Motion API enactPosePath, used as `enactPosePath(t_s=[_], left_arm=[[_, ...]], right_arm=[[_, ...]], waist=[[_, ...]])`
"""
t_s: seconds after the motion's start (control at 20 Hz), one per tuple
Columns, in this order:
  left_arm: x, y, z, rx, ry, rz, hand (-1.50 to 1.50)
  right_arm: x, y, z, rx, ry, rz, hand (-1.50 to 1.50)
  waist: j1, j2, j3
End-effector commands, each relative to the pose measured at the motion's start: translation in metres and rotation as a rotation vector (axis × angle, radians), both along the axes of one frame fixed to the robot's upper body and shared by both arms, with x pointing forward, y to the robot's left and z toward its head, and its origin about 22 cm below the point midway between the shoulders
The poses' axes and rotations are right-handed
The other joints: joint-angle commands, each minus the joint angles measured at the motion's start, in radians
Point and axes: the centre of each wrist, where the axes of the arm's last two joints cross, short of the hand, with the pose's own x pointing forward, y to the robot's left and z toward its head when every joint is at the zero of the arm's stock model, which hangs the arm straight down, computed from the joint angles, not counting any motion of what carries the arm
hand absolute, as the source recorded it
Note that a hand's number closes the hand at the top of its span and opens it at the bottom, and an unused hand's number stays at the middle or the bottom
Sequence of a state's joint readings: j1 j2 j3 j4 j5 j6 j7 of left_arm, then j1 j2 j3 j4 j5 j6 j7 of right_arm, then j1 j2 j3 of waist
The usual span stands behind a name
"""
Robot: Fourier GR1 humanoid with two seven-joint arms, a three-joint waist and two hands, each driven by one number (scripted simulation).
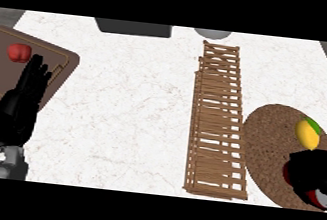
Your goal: Pick the can from the placemat and place it in the tiered shelf
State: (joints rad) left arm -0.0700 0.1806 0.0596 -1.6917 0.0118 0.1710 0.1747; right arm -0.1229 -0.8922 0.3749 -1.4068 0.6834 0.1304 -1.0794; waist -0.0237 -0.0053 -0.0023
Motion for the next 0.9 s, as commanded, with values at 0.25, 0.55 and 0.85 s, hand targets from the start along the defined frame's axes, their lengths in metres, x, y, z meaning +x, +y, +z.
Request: enactPosePath(t_s=[0.25, 0.55, 0.85], left_arm=[[-0.007, -0.004, -0.006, 0.0, 0.003, -0.01, 0.0], [0.004, -0.014, 0.005, 0.007, -0.016, -0.026, 0.0], [0.002, 0.003, 0.0, -0.017, -0.006, -0.05, 0.0]], right_arm=[[0.01, -0.046, 0.113, 0.365, 0.136, -0.025, 1.5], [0.02, -0.057, 0.161, 0.427, 0.117, -0.117, 1.5], [0.038, -0.031, 0.163, 0.478, 0.143, -0.186, 1.5]], waist=[[0.009, 0.001, -0.001], [0.033, 0.008, 0.002], [0.043, 0.008, 0.002]])
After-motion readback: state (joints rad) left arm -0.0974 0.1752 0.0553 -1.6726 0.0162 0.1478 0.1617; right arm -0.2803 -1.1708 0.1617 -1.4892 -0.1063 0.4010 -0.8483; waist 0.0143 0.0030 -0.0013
